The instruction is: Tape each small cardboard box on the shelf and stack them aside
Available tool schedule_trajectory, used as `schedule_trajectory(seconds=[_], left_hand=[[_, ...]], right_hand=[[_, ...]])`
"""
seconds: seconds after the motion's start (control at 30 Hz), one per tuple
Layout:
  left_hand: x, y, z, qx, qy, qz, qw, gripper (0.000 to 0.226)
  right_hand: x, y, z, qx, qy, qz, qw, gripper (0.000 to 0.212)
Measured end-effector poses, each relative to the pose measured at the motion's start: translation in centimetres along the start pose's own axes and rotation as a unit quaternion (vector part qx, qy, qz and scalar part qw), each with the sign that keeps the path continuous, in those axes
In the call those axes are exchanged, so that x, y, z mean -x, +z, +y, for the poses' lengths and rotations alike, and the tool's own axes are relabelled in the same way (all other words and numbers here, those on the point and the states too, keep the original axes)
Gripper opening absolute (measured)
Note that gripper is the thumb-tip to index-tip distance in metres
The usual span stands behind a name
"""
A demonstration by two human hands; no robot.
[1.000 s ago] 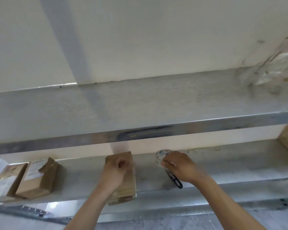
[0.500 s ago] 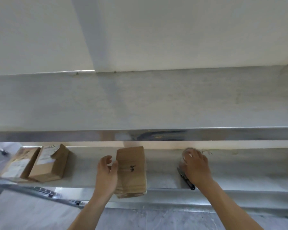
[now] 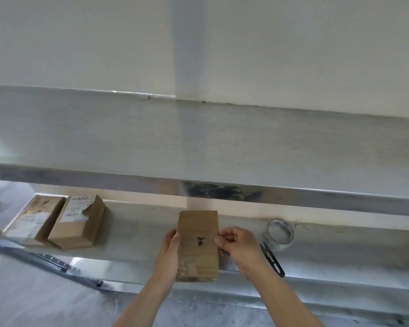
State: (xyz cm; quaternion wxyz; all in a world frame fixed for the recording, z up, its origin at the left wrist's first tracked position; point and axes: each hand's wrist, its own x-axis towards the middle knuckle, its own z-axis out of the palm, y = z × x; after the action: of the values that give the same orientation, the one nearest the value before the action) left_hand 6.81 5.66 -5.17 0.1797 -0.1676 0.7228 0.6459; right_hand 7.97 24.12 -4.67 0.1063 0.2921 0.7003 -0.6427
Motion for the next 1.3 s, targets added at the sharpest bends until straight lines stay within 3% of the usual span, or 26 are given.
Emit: schedule_trajectory(seconds=[0.17, 0.27, 0.37, 0.5, 0.67, 0.73, 0.93, 1.3], left_hand=[[0.2, -2.7, -0.4, 0.151, -0.019, -0.109, 0.982, 0.064], [0.2, -3.9, -0.1, 0.164, 0.001, -0.155, 0.974, 0.067], [0.3, -4.4, 0.7, 0.159, 0.005, -0.148, 0.976, 0.065], [0.5, -5.1, 1.3, 0.153, 0.013, -0.145, 0.978, 0.066], [1.5, -6.4, 1.7, 0.149, 0.011, -0.142, 0.978, 0.063], [1.6, -7.0, 1.7, 0.144, 0.015, -0.141, 0.979, 0.064], [2.8, -7.7, 1.5, 0.123, 0.043, -0.160, 0.978, 0.069], [6.7, -2.2, 1.5, 0.095, 0.091, -0.246, 0.960, 0.068]], right_hand=[[1.6, -0.9, -1.4, -0.071, -0.012, -0.033, 0.997, 0.018], [3.0, -1.5, -2.2, -0.073, -0.039, -0.053, 0.995, 0.032], [4.4, -1.3, -2.9, -0.039, -0.073, -0.016, 0.996, 0.047], [5.6, -0.6, -3.0, 0.027, -0.138, 0.039, 0.989, 0.031], [6.8, 1.3, -2.8, 0.088, -0.143, 0.096, 0.981, 0.025], [7.4, 2.0, -2.9, 0.127, -0.148, 0.104, 0.975, 0.007], [9.9, 2.7, -2.7, 0.125, -0.073, 0.108, 0.983, 0.017], [15.4, -3.7, -0.5, -0.062, -0.007, 0.113, 0.992, 0.016]])
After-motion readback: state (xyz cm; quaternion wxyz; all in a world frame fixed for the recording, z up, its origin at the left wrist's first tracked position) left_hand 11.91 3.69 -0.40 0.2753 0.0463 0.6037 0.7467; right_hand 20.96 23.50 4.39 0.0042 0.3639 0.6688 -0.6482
